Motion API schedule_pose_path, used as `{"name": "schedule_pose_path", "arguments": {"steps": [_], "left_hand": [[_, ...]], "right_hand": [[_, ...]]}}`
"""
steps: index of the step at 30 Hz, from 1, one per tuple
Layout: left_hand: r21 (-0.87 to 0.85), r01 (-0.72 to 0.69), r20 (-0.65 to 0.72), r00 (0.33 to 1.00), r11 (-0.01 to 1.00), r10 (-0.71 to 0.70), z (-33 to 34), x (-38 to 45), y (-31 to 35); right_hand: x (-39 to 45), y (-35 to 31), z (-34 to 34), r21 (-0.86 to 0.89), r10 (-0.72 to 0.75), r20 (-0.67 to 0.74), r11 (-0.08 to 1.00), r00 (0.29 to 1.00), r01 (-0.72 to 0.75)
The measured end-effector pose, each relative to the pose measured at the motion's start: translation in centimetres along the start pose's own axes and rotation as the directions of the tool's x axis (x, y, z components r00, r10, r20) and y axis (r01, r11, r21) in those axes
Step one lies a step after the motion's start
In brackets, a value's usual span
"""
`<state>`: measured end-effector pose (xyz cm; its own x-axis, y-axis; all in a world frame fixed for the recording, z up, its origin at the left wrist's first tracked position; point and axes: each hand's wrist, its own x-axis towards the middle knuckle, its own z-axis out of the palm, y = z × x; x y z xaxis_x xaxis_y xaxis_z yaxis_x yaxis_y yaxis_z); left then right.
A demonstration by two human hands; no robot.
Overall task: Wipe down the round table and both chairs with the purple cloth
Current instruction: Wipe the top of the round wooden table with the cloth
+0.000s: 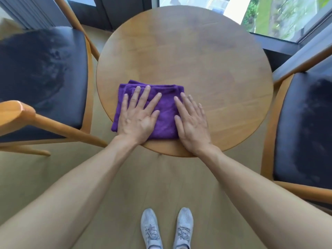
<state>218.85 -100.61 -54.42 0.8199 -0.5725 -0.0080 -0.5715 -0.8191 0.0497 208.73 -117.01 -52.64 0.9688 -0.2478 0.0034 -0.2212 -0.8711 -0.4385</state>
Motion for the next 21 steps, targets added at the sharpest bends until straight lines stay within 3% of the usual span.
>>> {"name": "schedule_pose_path", "arguments": {"steps": [3, 6, 9, 11, 14, 16, 21], "left_hand": [[-0.037, 0.172, 0.025, 0.985, 0.984, -0.171, -0.2, -1.0, -0.8], [-0.083, 0.271, 0.005, 0.962, 0.959, -0.272, 0.0, -1.7, 5.1], [-0.078, 0.113, 0.017, 0.994, 0.991, -0.112, 0.4, -2.5, 12.2], [-0.041, -0.017, 0.029, 0.999, 0.999, 0.018, 0.9, -2.5, 13.1], [-0.033, -0.124, -0.005, 0.992, 0.992, 0.124, 1.0, -1.6, 8.6], [-0.028, -0.123, -0.001, 0.992, 0.992, 0.123, 0.6, -0.6, 4.1], [-0.079, 0.143, 0.076, 0.988, 0.987, -0.137, -1.1, 3.7, -4.9]], "right_hand": [[0.6, 2.8, -1.0, -0.109, 0.142, -0.069, 0.983, 0.987, -0.149], [0.8, 7.6, -2.7, -0.231, 0.274, -0.060, 0.932, 0.960, -0.280], [0.6, 10.6, -3.4, -0.257, 0.336, -0.022, 0.908, 0.942, -0.330], [0.5, 11.3, -2.9, -0.264, 0.322, -0.038, 0.910, 0.946, -0.321], [0.5, 11.6, -2.3, -0.277, 0.305, -0.072, 0.908, 0.949, -0.313], [0.5, 11.8, -2.3, -0.281, 0.309, -0.075, 0.906, 0.948, -0.317], [0.9, 11.0, -2.4, -0.284, 0.308, -0.108, 0.901, 0.945, -0.326]]}}
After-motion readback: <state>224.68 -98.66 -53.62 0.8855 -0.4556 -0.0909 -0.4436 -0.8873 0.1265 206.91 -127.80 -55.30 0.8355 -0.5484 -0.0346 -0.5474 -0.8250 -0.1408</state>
